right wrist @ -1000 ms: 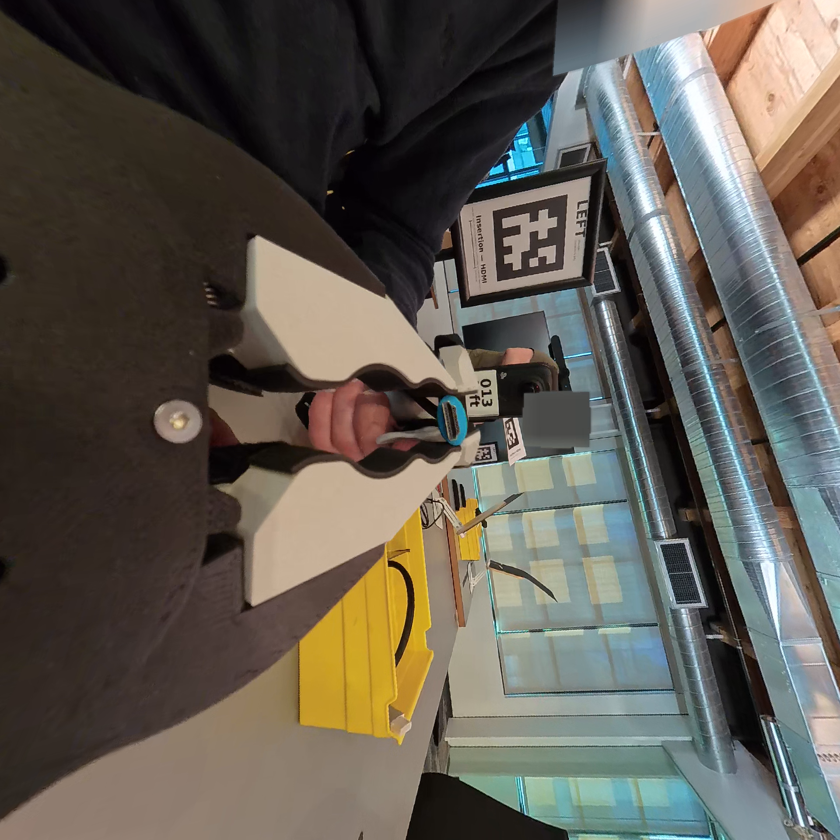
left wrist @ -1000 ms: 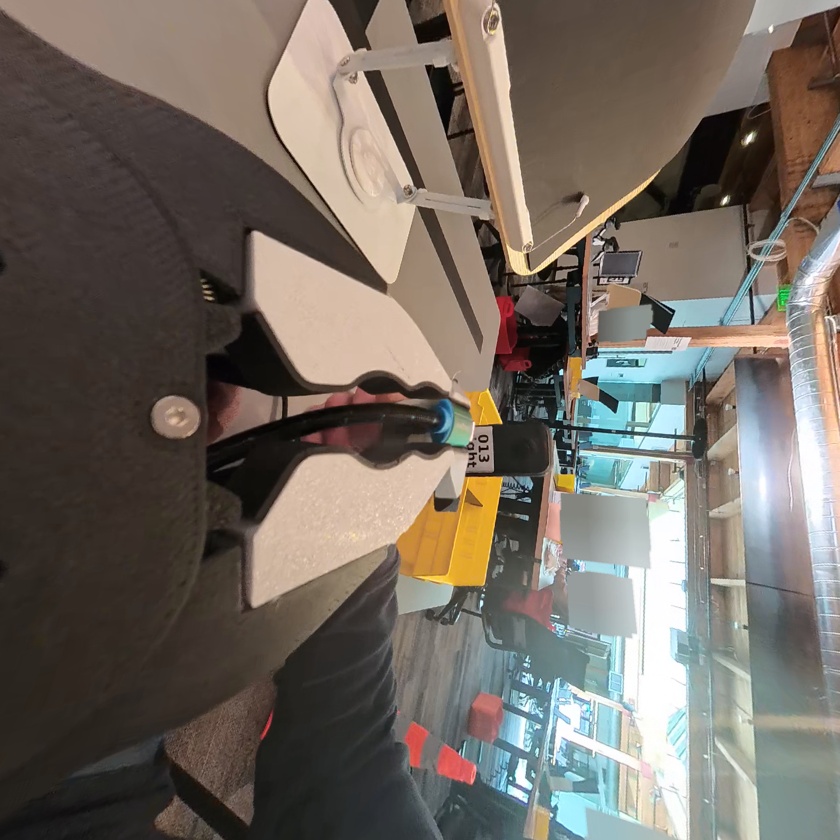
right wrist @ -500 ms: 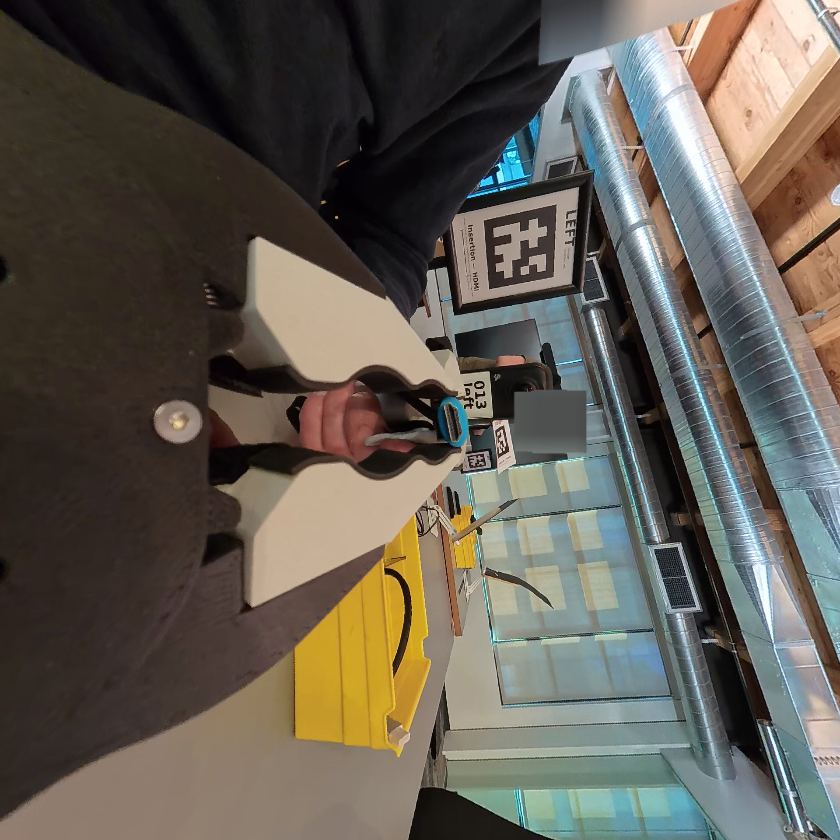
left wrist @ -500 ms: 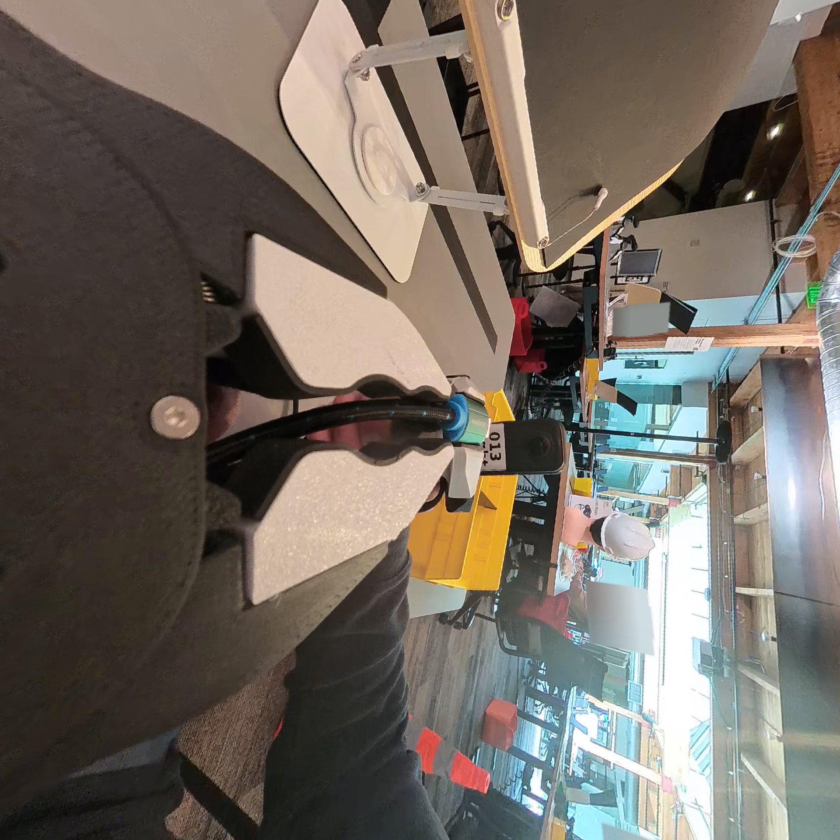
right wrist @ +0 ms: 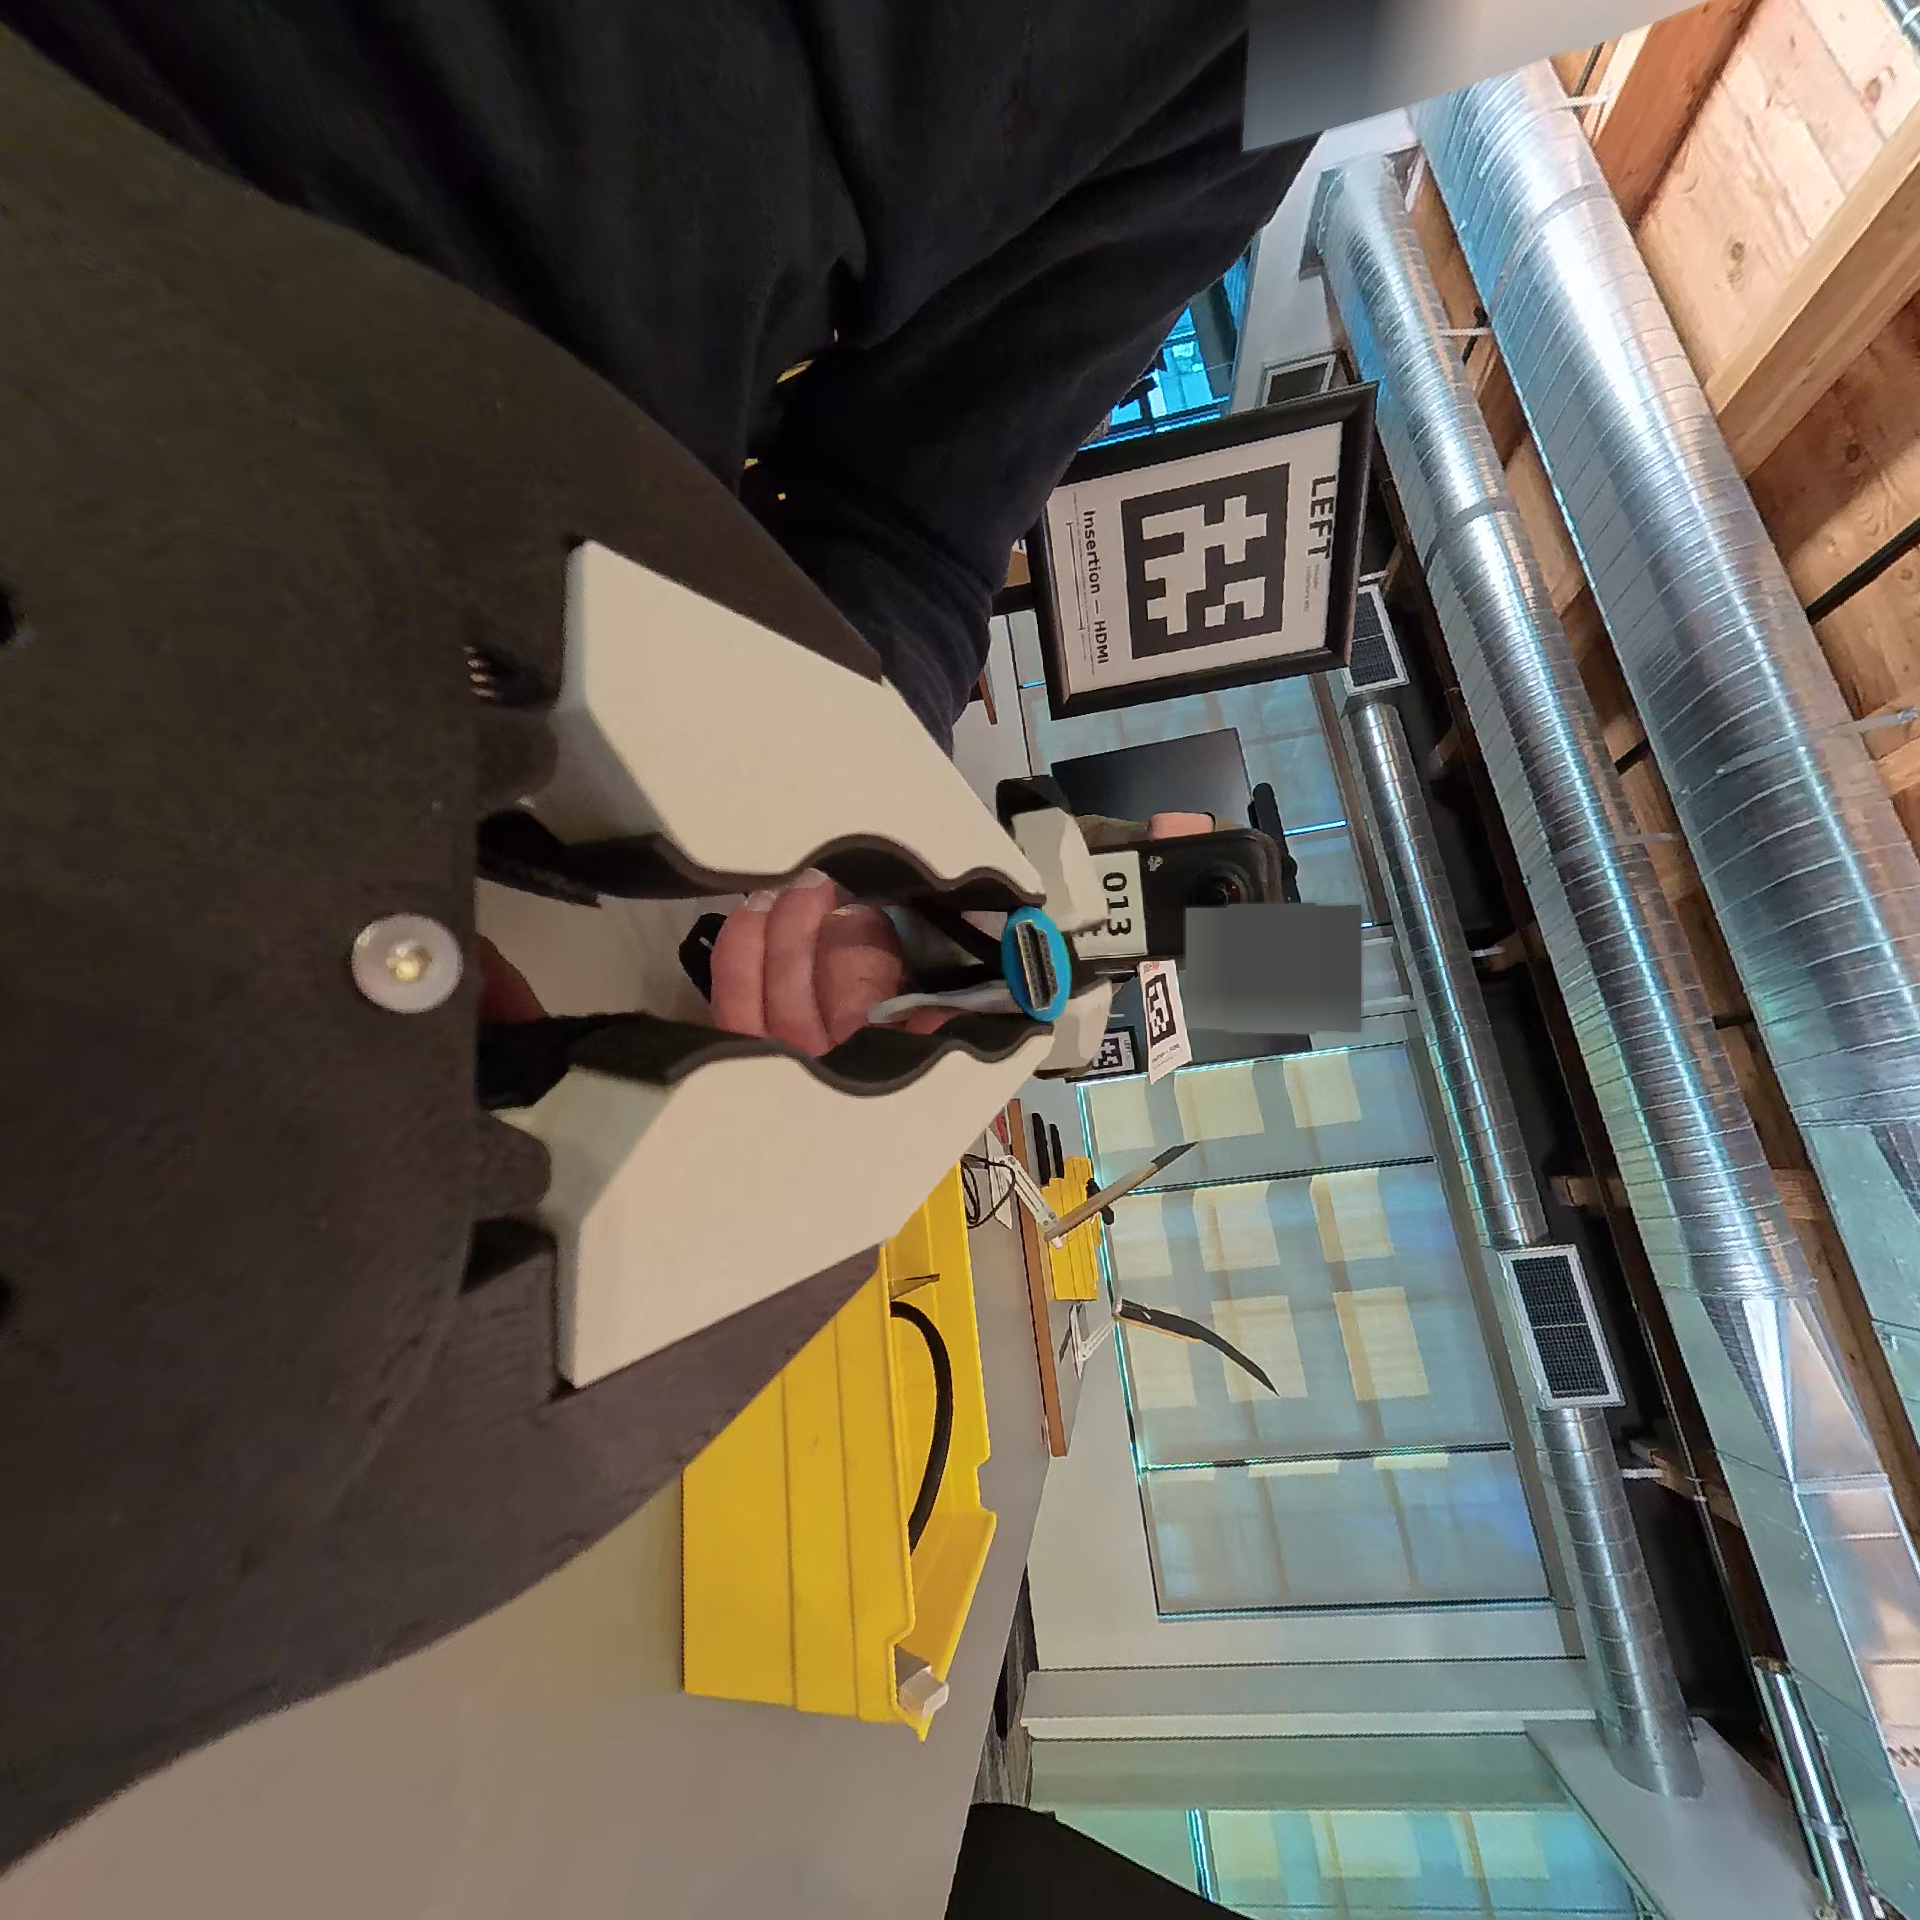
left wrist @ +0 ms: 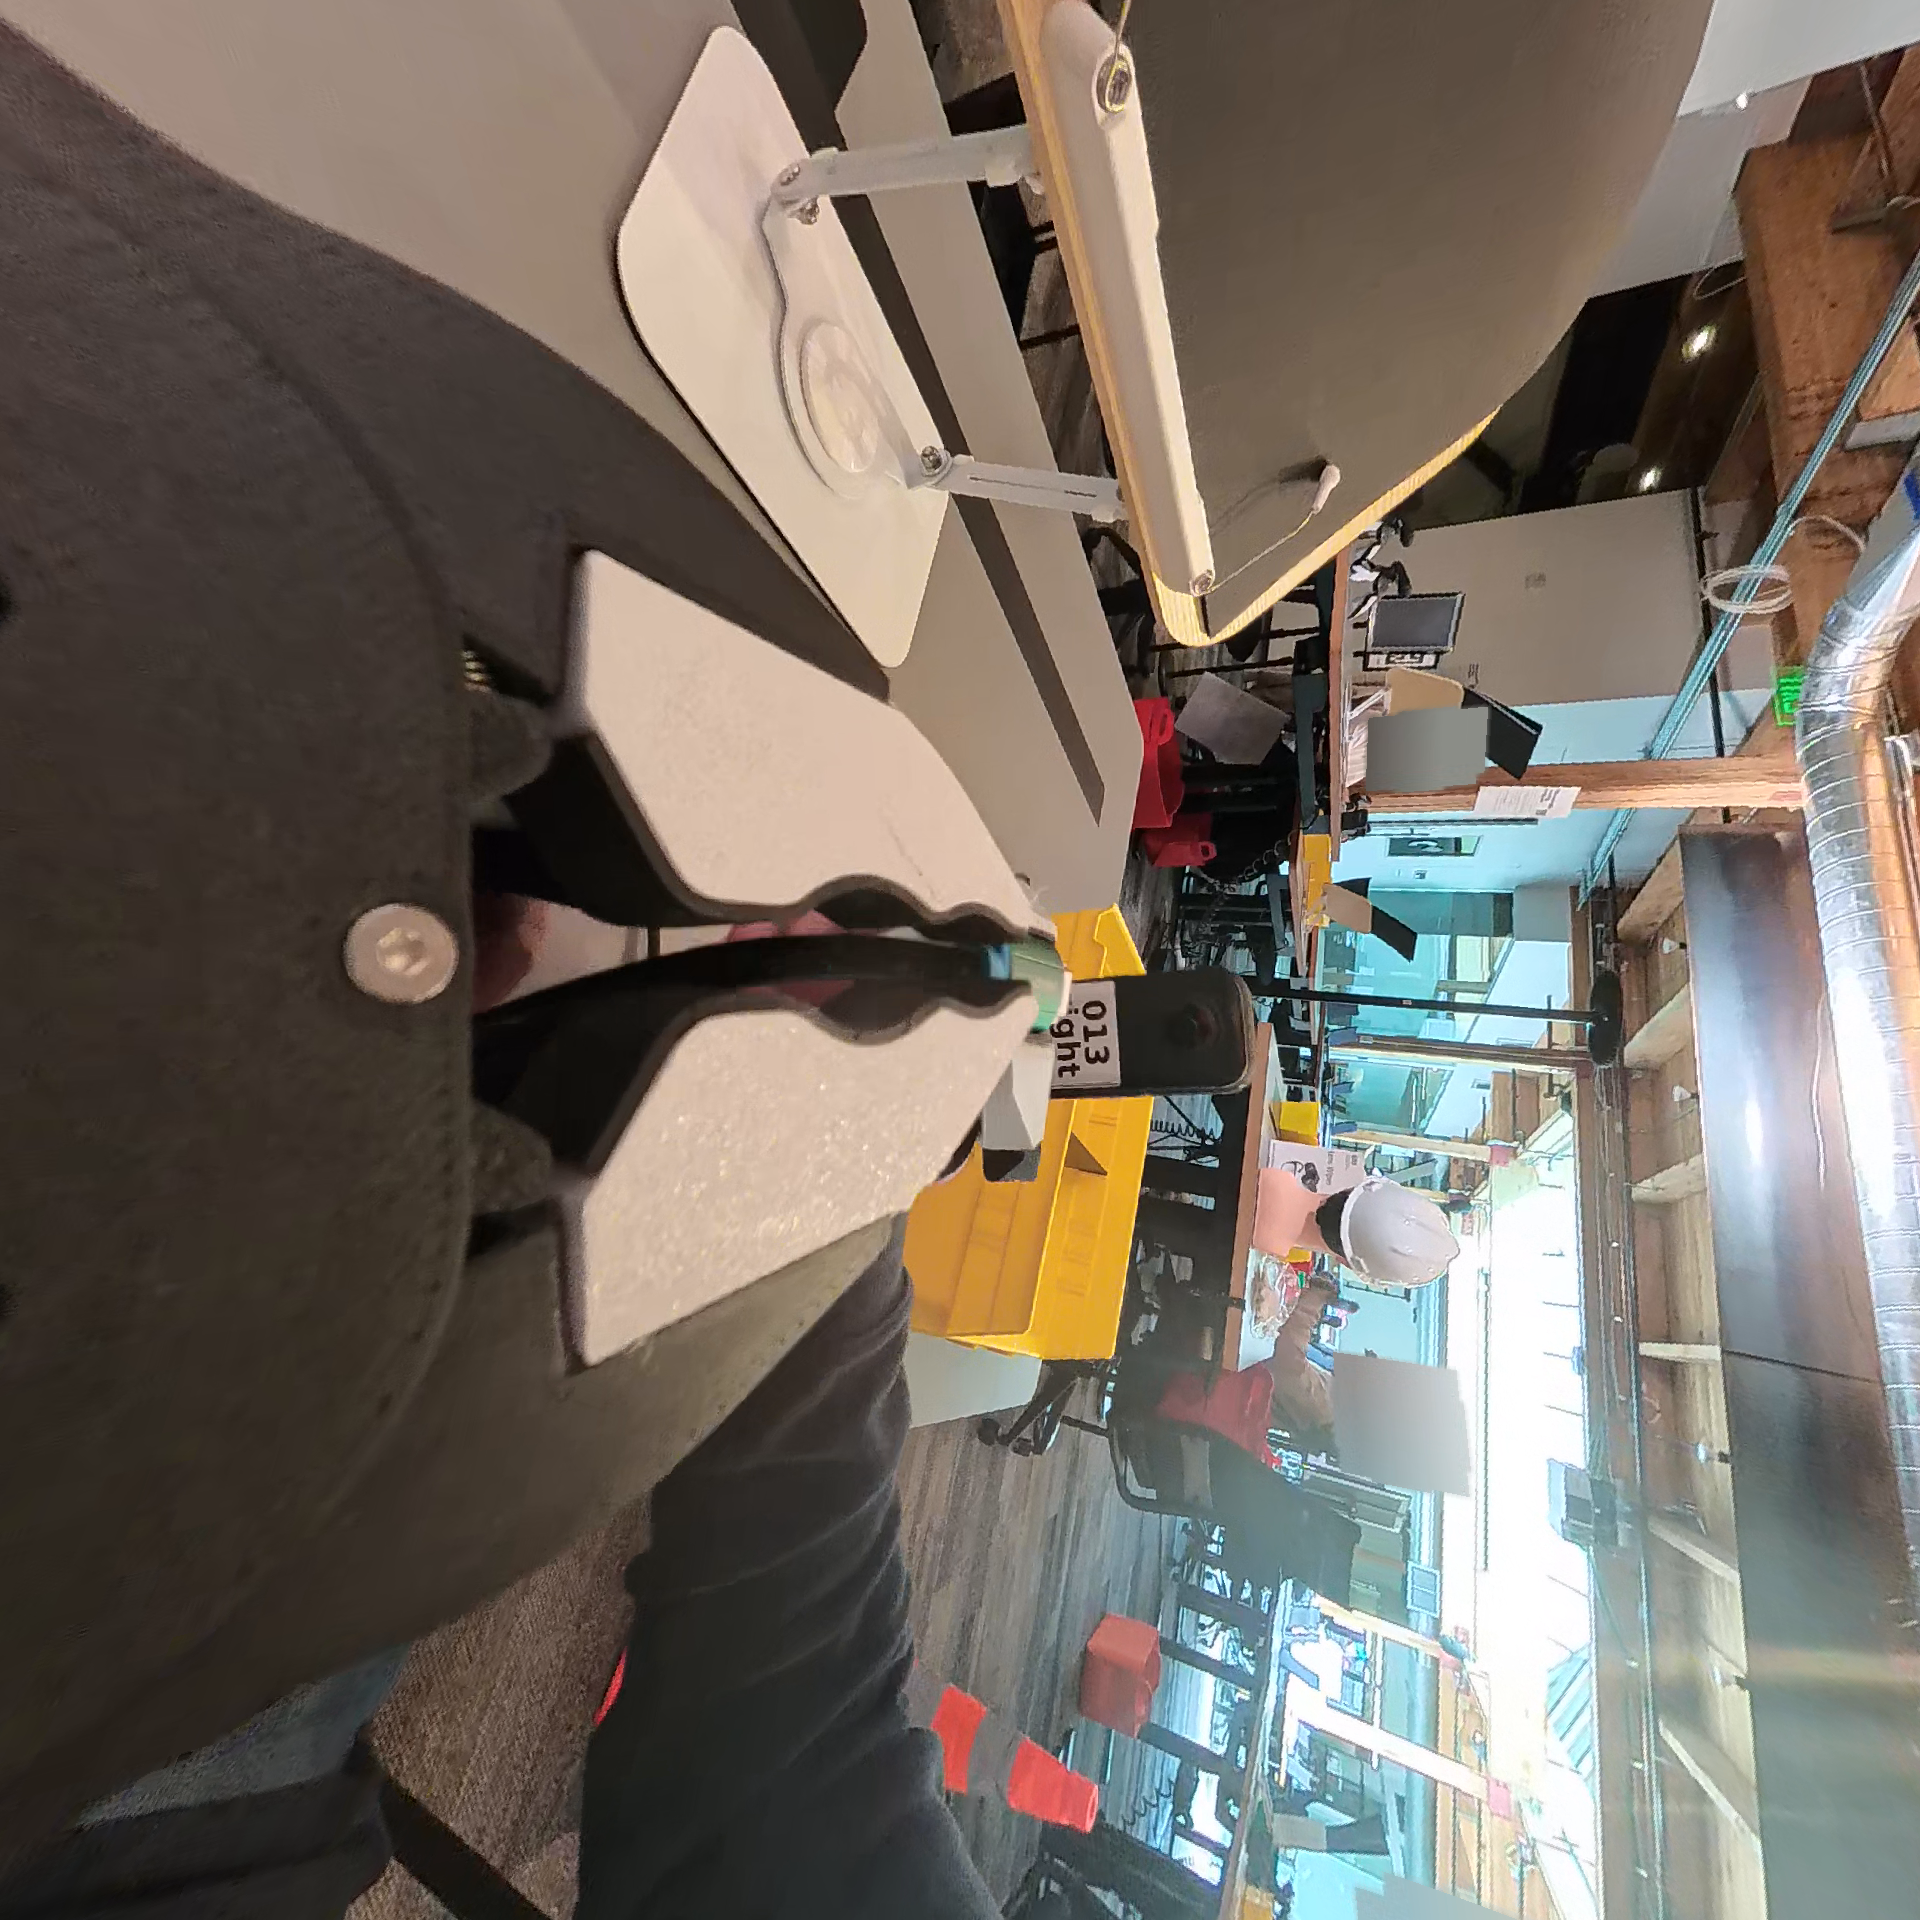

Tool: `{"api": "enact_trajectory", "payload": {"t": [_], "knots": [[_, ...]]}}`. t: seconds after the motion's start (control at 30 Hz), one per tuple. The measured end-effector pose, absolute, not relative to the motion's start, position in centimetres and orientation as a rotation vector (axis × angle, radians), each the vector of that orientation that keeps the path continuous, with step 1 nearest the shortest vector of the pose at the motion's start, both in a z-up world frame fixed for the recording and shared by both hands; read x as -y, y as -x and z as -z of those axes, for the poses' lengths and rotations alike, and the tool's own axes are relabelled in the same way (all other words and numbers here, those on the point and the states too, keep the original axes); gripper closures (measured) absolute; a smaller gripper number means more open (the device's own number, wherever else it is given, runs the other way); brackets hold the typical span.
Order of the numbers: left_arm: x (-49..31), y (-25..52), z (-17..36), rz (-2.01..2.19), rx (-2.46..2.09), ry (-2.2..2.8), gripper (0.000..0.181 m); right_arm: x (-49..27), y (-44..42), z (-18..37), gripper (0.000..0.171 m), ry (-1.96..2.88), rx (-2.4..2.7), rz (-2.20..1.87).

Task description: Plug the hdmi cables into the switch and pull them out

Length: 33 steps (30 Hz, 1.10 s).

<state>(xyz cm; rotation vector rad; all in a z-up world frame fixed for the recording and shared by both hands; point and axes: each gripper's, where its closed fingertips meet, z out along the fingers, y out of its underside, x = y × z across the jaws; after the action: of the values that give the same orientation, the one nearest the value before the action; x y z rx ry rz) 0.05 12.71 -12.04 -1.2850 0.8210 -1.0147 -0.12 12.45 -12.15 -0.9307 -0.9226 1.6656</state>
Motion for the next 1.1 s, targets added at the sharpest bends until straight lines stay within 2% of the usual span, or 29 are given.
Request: {"api": "enact_trajectory", "payload": {"t": [0.1,0.4,0.93,1.1], "knots": [[-12.7,-0.1,12.3,1.005,-0.84,1.293,0.164,-12.7,-0.3,11.9,0.154,0.924,0.902,-1.671],[-12.7,-0.4,12.7,0.987,-0.843,1.31,0.171,-12.7,-0.3,11.9,0.154,0.921,0.901,-1.677],[-13.2,0.0,13.0,0.987,-0.843,1.356,0.172,-13.4,-0.1,12.6,0.155,0.981,0.941,-1.563],[-13.8,0.9,13.1,0.989,-0.832,1.384,0.172,-14.4,-0.6,13.1,0.148,1.03,0.965,-1.451]]}}
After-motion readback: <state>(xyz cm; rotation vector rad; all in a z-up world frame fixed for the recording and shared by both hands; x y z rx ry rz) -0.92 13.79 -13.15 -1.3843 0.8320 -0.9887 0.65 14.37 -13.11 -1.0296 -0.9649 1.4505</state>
